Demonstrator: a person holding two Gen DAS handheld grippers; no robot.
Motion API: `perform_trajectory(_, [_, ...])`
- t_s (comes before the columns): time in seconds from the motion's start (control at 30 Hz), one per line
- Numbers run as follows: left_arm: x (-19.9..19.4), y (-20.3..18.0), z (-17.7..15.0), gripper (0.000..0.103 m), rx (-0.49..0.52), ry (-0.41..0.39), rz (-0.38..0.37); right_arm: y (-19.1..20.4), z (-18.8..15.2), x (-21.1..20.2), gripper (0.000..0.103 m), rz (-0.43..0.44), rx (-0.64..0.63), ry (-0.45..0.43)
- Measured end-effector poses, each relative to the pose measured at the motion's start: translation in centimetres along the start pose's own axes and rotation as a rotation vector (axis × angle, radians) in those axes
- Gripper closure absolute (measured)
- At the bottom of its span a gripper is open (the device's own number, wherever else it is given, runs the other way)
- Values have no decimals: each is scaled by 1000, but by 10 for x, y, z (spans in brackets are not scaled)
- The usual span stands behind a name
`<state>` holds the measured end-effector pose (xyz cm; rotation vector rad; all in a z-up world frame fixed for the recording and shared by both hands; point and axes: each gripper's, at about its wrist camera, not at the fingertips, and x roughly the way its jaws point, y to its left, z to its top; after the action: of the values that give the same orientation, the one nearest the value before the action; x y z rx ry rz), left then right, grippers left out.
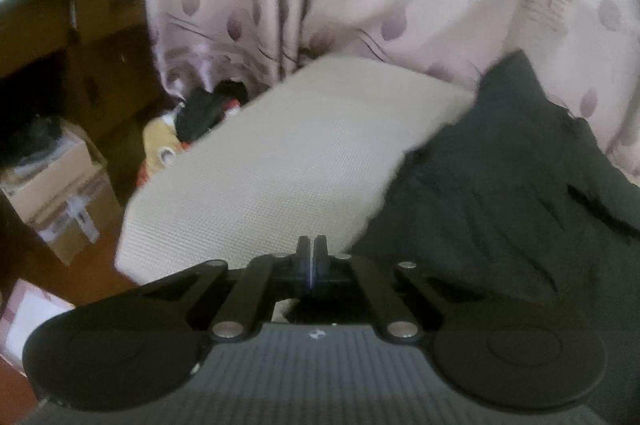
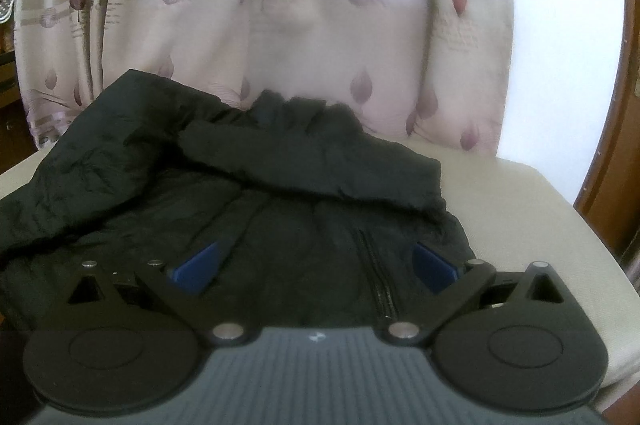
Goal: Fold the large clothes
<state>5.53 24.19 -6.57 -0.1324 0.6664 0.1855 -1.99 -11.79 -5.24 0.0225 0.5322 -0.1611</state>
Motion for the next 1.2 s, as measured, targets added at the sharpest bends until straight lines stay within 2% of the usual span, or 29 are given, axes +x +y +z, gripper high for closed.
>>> perform_trajectory(0.17, [-18,16,43,103,-2,-107,97,-4,1,4,0,-3,20,8])
perform_trajectory(0.27, [-29,26,66,103,9,-97,10,-4,1,6,0,0,33,9])
perform_trajectory(0.3, [-35,26,66,96,25,-98,-4,-3,0,7,0,3,35,8])
perform_trajectory(0.37, [-41,19,57,38,88,-75,-19,-2,-1,9,0,12,33,12])
perform_trajectory(0.4, [-42,17,51,1,99,-70,-21,-1,-2,11,0,17,31,16])
perform_trajectory(0.47, [-48,18,29,0,100,-112,-21,1,-3,14,0,27,25,26])
perform_trajectory(0.57, [-40,17,7,0,127,-77,-21,5,-5,15,0,35,2,36])
perform_trajectory(0.67, [-27,26,-7,1,71,-16,-46,7,-4,13,0,34,-10,28])
perform_trajectory(0.77, [-13,30,-14,6,28,28,-83,6,-4,11,0,28,-2,24])
perform_trajectory(0.87, [-7,22,-17,17,54,33,-122,6,-4,13,0,24,6,33])
perform_trajectory(0.9, [-5,18,-17,42,71,26,-134,7,-5,13,0,24,5,36])
perform_trajectory(0.93, [-3,13,-17,94,101,22,-132,8,-5,14,0,23,2,38])
perform_trajectory(0.97, [0,7,-16,93,132,41,-110,9,-5,14,0,22,-2,40])
perform_trajectory(1.0, [1,5,-15,102,129,41,-81,10,-4,14,0,21,-6,41])
perform_trajectory(1.1, [-10,6,-3,102,140,-29,-20,10,-1,15,0,24,-11,40])
perform_trajectory(1.2, [-26,24,29,102,102,-68,-35,7,1,16,0,21,-8,38])
